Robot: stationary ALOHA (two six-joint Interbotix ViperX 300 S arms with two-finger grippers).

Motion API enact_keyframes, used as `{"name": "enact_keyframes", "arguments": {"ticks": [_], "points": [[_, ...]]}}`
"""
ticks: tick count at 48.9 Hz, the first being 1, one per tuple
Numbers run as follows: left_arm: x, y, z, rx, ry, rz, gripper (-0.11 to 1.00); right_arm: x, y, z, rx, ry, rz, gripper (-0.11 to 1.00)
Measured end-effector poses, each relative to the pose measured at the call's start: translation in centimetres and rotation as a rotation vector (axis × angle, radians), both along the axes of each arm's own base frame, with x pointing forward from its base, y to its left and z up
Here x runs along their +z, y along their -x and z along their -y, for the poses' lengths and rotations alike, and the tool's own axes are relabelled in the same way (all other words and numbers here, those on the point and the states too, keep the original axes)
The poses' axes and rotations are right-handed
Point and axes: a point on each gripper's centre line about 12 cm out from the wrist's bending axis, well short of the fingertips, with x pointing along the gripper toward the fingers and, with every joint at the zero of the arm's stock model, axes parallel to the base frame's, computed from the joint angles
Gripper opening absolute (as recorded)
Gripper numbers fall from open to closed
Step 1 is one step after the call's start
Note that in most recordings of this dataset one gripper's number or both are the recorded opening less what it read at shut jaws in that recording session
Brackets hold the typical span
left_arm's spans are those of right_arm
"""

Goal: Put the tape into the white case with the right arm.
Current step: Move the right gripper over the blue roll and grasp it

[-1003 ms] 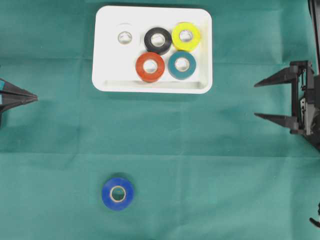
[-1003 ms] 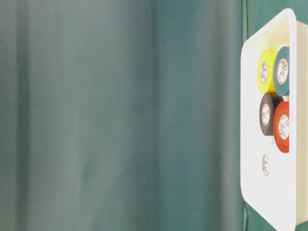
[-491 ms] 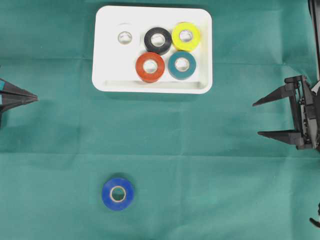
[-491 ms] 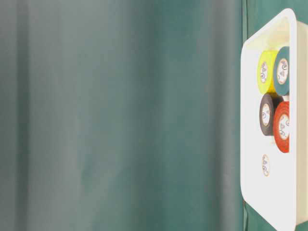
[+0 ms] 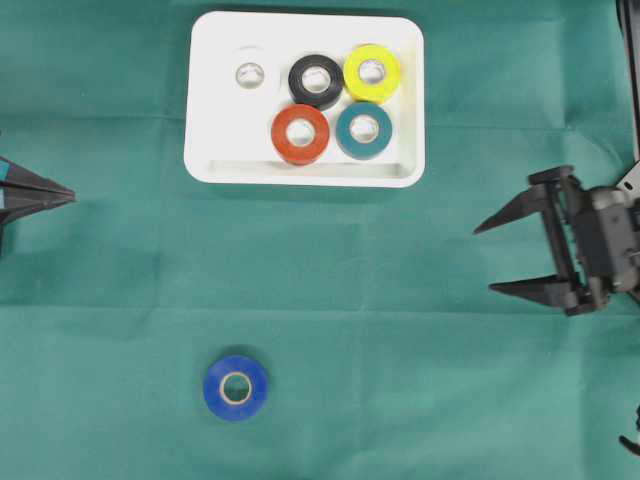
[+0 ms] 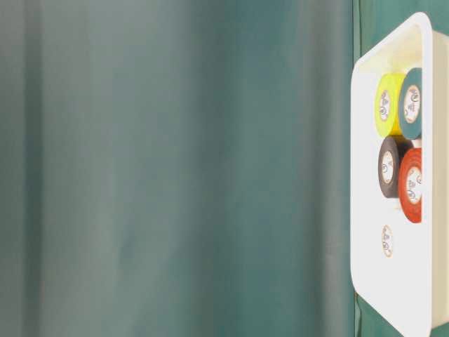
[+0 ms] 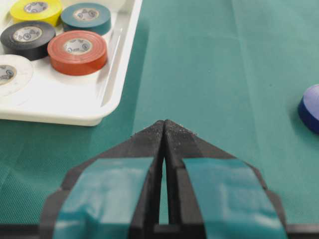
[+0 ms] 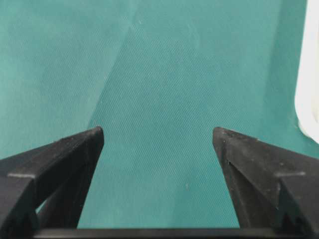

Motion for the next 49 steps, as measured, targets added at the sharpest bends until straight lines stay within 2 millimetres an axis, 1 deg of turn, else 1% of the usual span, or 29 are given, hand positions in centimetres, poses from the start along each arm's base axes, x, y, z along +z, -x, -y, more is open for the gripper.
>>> {"name": "enact_keyframes", "arguments": {"ticks": [16, 22, 31, 41, 49], "points": [[0.0, 0.0, 0.0, 0.000, 0.000, 0.000, 0.00, -0.6, -6.2, -1.3, 0.030, -0.015, -0.064, 0.62], [0.0, 0.0, 0.0, 0.000, 0.000, 0.000, 0.00, -0.8, -9.0, -2.2, 0.054, -0.026, -0.064, 0.62], [0.0, 0.0, 0.0, 0.000, 0.000, 0.000, 0.00, -1.5, -13.2, -4.0, 0.089, -0.030, -0.070, 0.62], [0.0, 0.0, 0.0, 0.000, 0.000, 0.000, 0.00, -1.2, -17.5, -6.3, 0.125, -0.038, -0.037, 0.62], [0.0, 0.0, 0.0, 0.000, 0.002, 0.000, 0.00, -1.3, -20.7, -7.5, 0.127, -0.031, -0.027, 0.62]]}}
